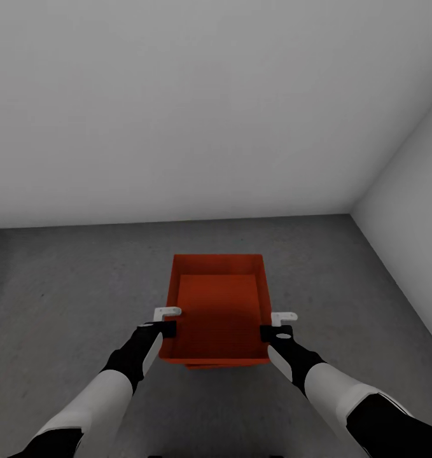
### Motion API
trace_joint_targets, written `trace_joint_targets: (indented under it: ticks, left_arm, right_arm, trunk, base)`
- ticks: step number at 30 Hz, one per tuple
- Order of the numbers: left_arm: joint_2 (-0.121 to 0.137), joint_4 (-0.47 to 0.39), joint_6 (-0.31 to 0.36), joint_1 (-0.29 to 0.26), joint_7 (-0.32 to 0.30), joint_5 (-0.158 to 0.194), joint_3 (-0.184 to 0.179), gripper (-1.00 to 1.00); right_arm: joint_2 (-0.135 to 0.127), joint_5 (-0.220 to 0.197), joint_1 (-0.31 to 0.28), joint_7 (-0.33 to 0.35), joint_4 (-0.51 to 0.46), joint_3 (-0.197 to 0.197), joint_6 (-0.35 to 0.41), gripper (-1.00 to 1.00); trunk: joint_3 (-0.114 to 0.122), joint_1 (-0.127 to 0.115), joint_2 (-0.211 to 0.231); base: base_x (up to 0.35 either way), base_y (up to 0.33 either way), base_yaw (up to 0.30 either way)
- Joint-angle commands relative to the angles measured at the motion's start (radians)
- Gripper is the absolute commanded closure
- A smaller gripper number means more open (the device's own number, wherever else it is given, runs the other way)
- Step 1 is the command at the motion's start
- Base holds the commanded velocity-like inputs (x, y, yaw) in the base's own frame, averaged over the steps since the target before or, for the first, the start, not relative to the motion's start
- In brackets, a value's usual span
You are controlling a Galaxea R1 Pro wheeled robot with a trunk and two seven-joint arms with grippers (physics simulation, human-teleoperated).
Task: Move the two storage containers from the living room to the garage. In the garage, place one container on the floor and stack the other container on top of it (either order is fine).
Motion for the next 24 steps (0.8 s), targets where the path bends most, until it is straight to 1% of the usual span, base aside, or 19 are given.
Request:
trace_joint_targets:
  ticks: [1, 11, 16, 24]
  left_arm:
    - [-0.032, 0.001, 0.018, 0.0, 0.001, 0.009, 0.007, 1.0]
    - [-0.032, 0.001, 0.018, 0.0, 0.003, 0.009, 0.007, 1.0]
    - [-0.032, 0.001, 0.018, 0.0, 0.003, 0.009, 0.007, 1.0]
    - [-0.032, 0.001, 0.018, 0.0, 0.003, 0.009, 0.007, 1.0]
  right_arm:
    - [0.0, 0.023, -0.001, -0.054, -0.003, -0.012, -0.021, 1.0]
    - [0.0, 0.023, -0.001, -0.054, -0.003, -0.012, -0.021, 1.0]
    - [0.0, 0.023, -0.001, -0.054, -0.003, -0.012, -0.021, 1.0]
    - [0.0, 0.023, -0.001, -0.054, -0.003, -0.012, -0.021, 1.0]
  trunk:
    - [-0.001, 0.0, -0.001]
    - [-0.001, 0.0, -0.001]
    - [-0.005, 0.0, -0.001]
    - [-0.007, 0.0, -0.001]
  base:
    - [0.0, 0.0, 0.0]
    - [0.0, 0.0, 0.0]
    - [0.0, 0.0, 0.0]
    - [0.0, 0.0, 0.0]
